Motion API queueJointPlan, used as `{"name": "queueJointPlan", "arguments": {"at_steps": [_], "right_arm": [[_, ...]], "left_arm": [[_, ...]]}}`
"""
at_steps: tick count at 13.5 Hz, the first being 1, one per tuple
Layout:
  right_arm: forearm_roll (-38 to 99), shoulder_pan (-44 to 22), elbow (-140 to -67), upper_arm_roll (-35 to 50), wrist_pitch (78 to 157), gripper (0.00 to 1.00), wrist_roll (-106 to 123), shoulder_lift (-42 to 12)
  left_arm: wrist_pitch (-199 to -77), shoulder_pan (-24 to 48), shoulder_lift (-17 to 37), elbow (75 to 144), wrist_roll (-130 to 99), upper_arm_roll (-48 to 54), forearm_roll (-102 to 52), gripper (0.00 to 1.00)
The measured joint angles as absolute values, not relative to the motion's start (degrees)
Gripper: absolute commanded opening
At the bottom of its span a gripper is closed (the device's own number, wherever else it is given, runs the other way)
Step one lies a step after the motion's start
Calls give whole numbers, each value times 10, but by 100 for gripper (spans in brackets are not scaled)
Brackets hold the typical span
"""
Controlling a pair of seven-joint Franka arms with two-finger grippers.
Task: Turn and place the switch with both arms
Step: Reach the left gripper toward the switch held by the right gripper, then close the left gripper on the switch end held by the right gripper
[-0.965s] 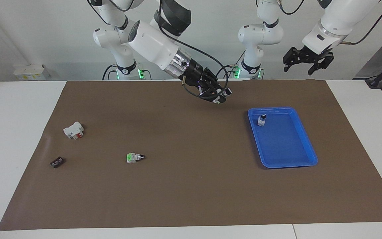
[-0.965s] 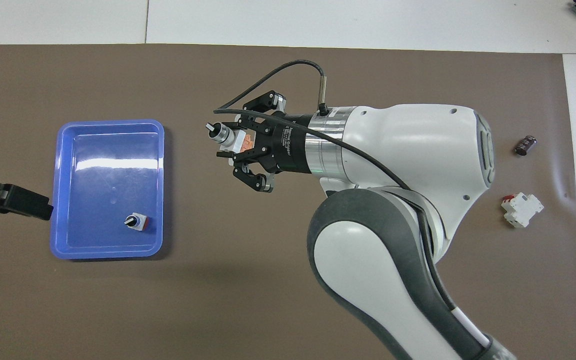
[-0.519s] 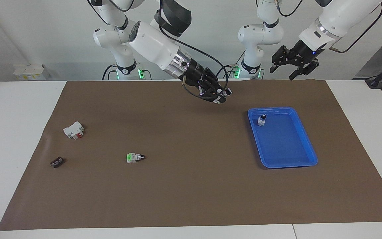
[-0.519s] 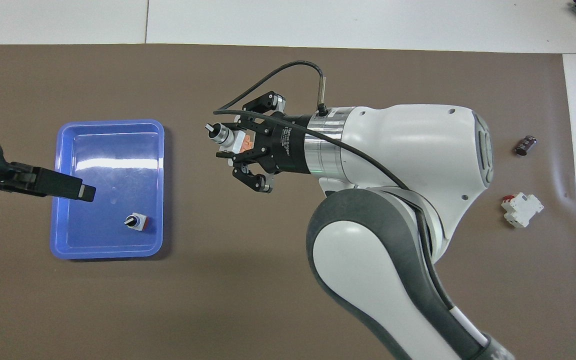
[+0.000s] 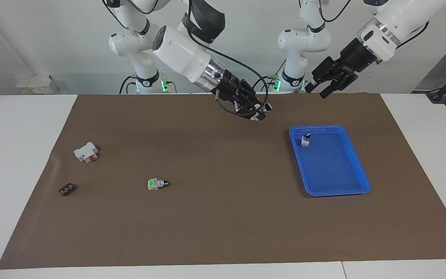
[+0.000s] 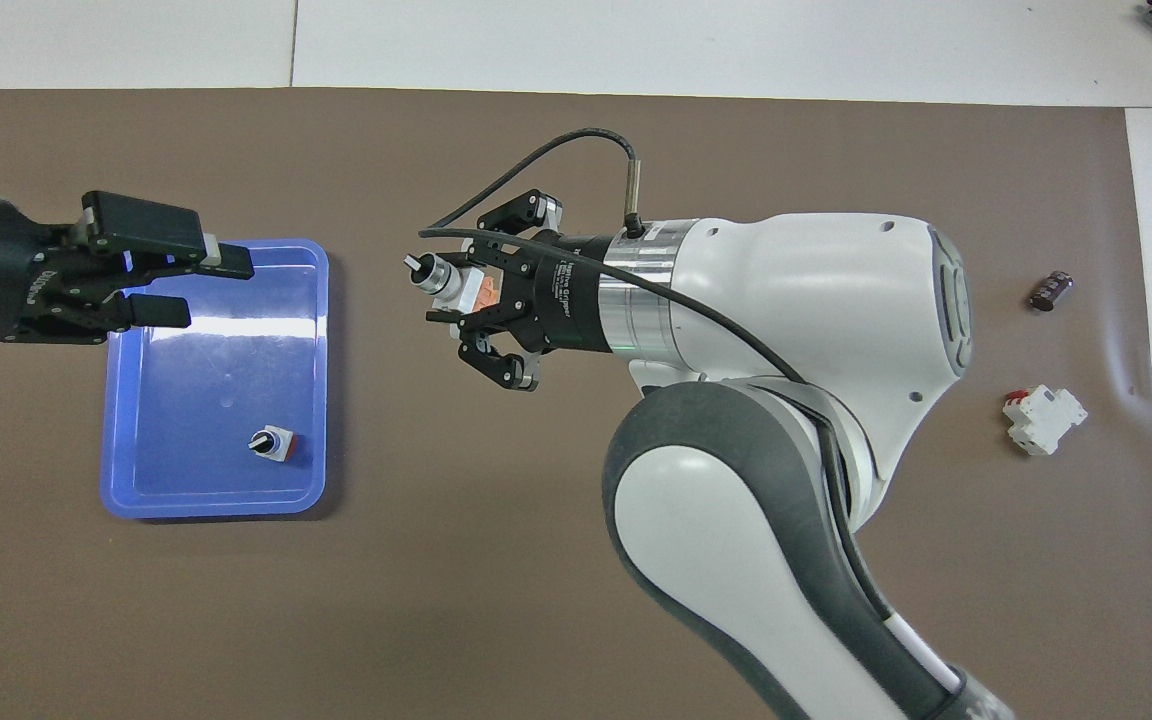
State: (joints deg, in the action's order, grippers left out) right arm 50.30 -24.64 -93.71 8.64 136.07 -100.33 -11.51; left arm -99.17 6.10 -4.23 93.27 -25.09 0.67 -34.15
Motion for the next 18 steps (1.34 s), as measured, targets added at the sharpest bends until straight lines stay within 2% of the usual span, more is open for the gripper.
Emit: {"name": "queueJointPlan", "arguments": {"at_steps": [1, 3, 4, 5, 8, 12, 14, 18], "right_arm": [[503, -246, -937, 86, 1361, 0, -1003, -115], [503, -246, -937, 86, 1361, 0, -1003, -115], [503, -246, -937, 86, 1361, 0, -1003, -115], [503, -246, -937, 86, 1361, 0, -1003, -115], [503, -246, -937, 86, 1361, 0, -1003, -115], [502, -246, -938, 86, 1360, 0, -1003, -115], [502, -246, -940, 85, 1358, 0, -1003, -117], [502, -246, -940, 85, 1357, 0, -1003, -118]], "left_arm": [[-1008, 66, -40, 933, -303, 9, -349, 83], [-1030, 75, -31, 933, -406, 17, -373, 62], [-1044, 78, -24, 933, -449, 23, -391, 28], [-1059, 80, -16, 933, -491, 31, -411, 7], [-1088, 88, 0, 931, -600, 50, -439, 8], [-1077, 108, 11, 929, -616, 55, -421, 30], [-1062, 117, 21, 927, -617, 56, -403, 50], [-1037, 117, 38, 904, -617, 55, -377, 49]]}}
